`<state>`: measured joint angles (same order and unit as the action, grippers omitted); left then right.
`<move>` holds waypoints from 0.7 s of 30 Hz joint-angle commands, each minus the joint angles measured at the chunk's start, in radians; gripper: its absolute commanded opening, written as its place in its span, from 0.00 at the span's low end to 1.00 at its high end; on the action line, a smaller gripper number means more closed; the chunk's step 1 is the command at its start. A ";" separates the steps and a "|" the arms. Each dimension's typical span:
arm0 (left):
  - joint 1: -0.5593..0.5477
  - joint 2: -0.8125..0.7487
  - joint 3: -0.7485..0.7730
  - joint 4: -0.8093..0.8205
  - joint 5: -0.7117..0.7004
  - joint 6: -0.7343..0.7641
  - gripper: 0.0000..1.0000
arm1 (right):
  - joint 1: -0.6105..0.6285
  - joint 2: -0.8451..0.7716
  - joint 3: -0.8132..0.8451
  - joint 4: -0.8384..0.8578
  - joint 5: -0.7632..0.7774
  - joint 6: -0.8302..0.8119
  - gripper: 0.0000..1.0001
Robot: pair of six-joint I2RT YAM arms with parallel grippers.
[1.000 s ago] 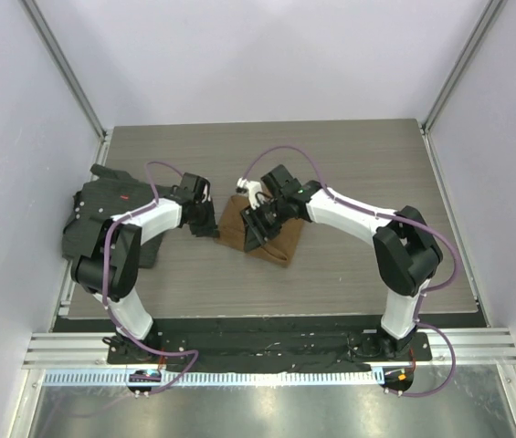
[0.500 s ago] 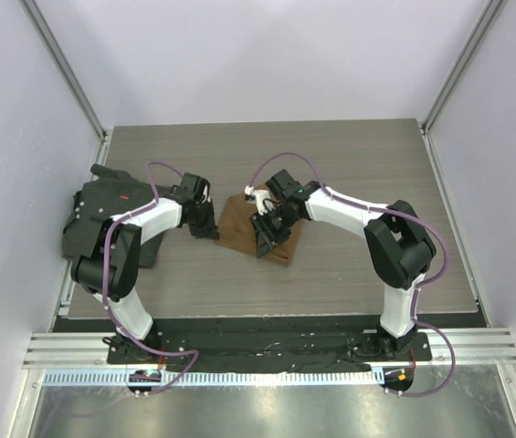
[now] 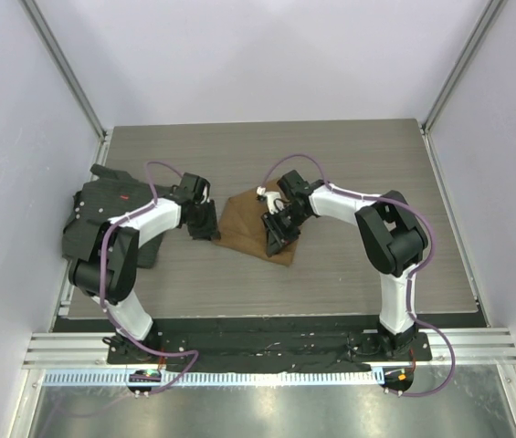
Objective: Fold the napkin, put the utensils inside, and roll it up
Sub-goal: Roll the napkin with the utensil
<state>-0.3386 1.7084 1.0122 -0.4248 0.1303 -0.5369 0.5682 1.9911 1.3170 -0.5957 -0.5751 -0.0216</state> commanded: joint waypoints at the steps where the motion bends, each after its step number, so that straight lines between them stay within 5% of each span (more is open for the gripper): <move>1: 0.001 -0.078 -0.001 -0.039 -0.072 0.011 0.47 | -0.022 0.040 -0.022 0.000 0.032 -0.052 0.34; 4: -0.002 -0.105 -0.018 -0.009 -0.084 0.009 0.60 | -0.030 0.055 -0.025 0.002 0.026 -0.060 0.34; 8: 0.001 -0.128 -0.067 0.066 -0.048 0.000 0.66 | -0.031 0.064 -0.024 0.002 0.021 -0.061 0.34; 21: 0.003 -0.096 -0.164 0.349 0.031 -0.018 0.56 | -0.034 0.081 -0.027 0.000 -0.003 -0.064 0.34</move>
<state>-0.3386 1.6081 0.8661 -0.2321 0.1249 -0.5461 0.5362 2.0171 1.3159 -0.5907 -0.6624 -0.0399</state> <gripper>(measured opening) 0.597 0.341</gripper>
